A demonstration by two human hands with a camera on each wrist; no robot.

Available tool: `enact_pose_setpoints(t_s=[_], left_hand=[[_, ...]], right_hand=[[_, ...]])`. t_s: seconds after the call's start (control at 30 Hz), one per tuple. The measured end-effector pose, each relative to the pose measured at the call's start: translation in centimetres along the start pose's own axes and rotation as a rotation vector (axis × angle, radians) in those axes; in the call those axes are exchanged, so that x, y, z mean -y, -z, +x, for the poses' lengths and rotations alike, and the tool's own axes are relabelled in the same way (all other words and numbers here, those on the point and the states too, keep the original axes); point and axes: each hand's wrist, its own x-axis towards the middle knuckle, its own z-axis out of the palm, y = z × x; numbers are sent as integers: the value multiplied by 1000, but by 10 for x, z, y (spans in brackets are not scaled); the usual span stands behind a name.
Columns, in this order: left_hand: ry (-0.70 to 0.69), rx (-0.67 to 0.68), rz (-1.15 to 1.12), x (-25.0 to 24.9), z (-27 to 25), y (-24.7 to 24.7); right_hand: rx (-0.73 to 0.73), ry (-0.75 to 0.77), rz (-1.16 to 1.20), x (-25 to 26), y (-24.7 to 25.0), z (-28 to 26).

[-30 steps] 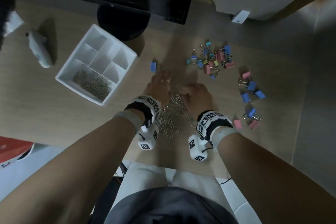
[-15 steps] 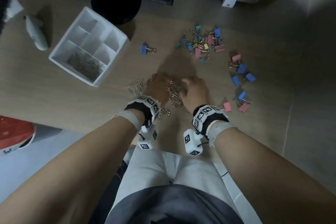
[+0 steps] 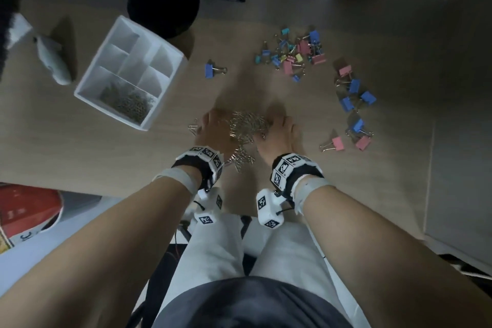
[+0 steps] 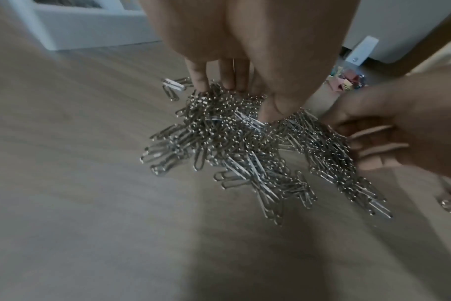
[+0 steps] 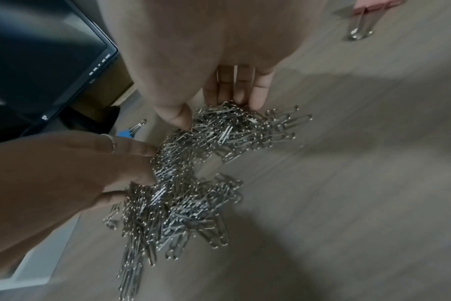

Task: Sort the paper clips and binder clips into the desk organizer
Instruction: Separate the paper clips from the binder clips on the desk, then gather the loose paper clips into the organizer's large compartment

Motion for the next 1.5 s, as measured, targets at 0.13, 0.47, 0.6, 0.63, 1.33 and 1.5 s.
enact_pose_setpoints(t_s=[0.13, 0.47, 0.6, 0.63, 1.33, 1.5], left_hand=[[-89, -17, 27, 7, 3, 15], [172, 9, -40, 55, -1, 30], [-20, 87, -105, 62, 4, 30], [-51, 94, -116, 62, 5, 31], [140, 66, -90, 58, 2, 36], [202, 328, -59, 80, -17, 24]], right_hand=[[-157, -83, -43, 1, 11, -6], [-147, -345, 117, 20, -28, -28], [-156, -317, 243, 42, -32, -25], [-196, -319, 239, 42, -31, -25], [-258, -281, 34, 26, -10, 1], [-110, -76, -36, 40, -24, -3]])
